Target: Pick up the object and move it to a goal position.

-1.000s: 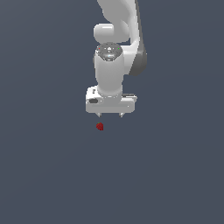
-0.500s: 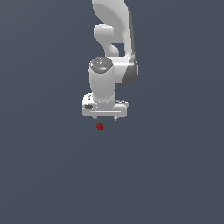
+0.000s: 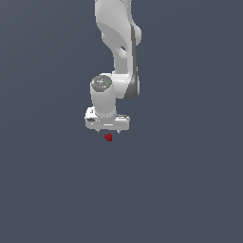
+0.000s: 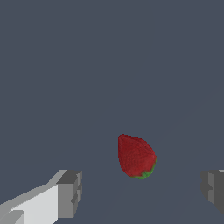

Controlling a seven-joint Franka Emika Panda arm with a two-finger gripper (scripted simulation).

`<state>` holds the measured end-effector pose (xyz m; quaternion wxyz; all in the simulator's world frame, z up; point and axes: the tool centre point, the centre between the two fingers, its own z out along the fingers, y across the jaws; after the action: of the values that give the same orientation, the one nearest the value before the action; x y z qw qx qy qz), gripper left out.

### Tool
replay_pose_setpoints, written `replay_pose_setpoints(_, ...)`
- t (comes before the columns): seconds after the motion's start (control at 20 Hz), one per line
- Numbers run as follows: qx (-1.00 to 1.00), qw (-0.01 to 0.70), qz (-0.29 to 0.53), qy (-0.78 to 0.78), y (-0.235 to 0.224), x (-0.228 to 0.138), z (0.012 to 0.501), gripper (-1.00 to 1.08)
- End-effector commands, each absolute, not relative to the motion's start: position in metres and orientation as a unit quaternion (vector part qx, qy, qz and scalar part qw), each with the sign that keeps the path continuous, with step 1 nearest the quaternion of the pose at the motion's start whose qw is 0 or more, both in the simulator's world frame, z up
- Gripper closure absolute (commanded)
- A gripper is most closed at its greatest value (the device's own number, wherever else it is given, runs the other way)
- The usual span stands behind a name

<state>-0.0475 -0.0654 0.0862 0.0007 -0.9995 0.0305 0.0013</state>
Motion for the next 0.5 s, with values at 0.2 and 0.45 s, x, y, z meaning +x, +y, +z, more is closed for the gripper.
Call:
replay_pose_setpoints(0.2, -0.999, 0.000, 0.000, 0.036, -0.0733, -0.0547, 0.0730, -0.92)
replay_pose_setpoints(0.45, -0.999, 0.000, 0.001, 0.035, -0.0729, -0.0545, 0.0707, -0.92)
